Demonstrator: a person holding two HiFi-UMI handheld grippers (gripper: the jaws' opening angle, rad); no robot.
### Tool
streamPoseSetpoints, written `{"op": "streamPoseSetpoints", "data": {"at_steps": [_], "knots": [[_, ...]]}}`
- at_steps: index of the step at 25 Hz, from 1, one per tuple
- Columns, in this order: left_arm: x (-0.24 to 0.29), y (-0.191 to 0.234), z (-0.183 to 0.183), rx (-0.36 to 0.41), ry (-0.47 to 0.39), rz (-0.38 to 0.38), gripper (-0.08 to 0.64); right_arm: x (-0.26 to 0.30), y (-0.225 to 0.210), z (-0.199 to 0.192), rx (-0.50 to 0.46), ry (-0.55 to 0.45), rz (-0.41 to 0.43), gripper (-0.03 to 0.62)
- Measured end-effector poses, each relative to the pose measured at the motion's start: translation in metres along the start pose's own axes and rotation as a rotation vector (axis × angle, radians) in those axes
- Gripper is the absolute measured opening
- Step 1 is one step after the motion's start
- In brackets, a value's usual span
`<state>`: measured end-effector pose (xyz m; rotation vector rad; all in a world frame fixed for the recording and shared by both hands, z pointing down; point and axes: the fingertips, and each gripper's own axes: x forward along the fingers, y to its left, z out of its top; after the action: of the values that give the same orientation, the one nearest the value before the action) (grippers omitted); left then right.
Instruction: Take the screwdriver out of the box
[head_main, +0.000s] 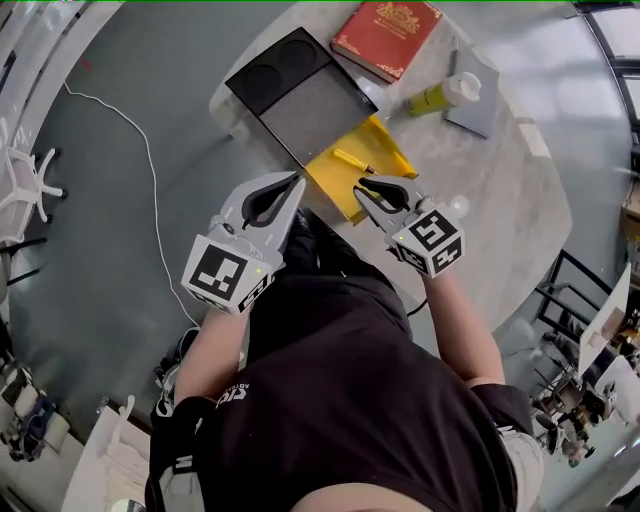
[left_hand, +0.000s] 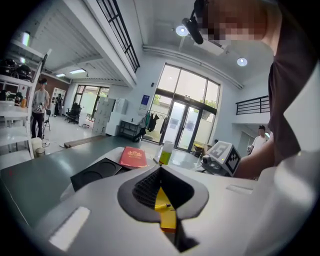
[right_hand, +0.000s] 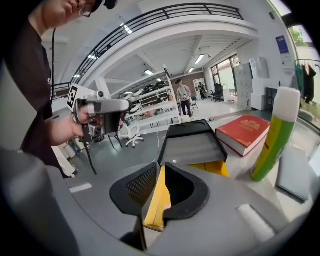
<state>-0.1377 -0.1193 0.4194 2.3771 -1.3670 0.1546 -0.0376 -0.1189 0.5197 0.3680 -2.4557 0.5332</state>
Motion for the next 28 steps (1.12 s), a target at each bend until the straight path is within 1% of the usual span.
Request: {"op": "streamPoseSetpoints", "data": {"at_steps": [3, 6, 8, 10, 13, 15, 17, 20, 22, 28], "knots": [[0.011, 0.003, -0.013, -0.002, 0.013, -0.034, 0.0, 0.015, -0.011, -0.01, -0.014, 0.046, -0.037, 0.08], [0.017, 0.003, -0.028, -0.013, 0.029, -0.06, 0.0, 0.022, -0.017, -0.027, -0.033, 0.124, -0.076, 0.094], [0.02, 0.004, -0.037, -0.021, 0.04, -0.077, 0.001, 0.026, -0.022, -0.036, -0.055, 0.172, -0.106, 0.097], [0.025, 0.005, -0.043, -0.014, 0.049, -0.096, 0.0, 0.033, -0.028, -0.043, -0.086, 0.206, -0.126, 0.103], [0.032, 0.003, -0.052, 0.006, 0.066, -0.13, 0.001, 0.041, -0.035, -0.054, -0.133, 0.26, -0.134, 0.125], [0.035, 0.002, -0.061, -0.004, 0.102, -0.144, 0.0, 0.044, -0.04, -0.062, -0.162, 0.298, -0.132, 0.14], [0.039, 0.002, -0.069, -0.008, 0.128, -0.154, 0.0, 0.049, -0.046, -0.072, -0.197, 0.346, -0.128, 0.143], [0.045, 0.001, -0.077, -0.004, 0.138, -0.168, 0.0, 0.053, -0.056, -0.088, -0.244, 0.434, -0.132, 0.143], [0.048, -0.001, -0.082, -0.011, 0.144, -0.176, 0.0, 0.054, -0.062, -0.096, -0.256, 0.48, -0.144, 0.143], [0.054, -0.005, -0.099, -0.048, 0.168, -0.189, 0.0, 0.063, -0.075, -0.107, -0.287, 0.539, -0.155, 0.146]]}}
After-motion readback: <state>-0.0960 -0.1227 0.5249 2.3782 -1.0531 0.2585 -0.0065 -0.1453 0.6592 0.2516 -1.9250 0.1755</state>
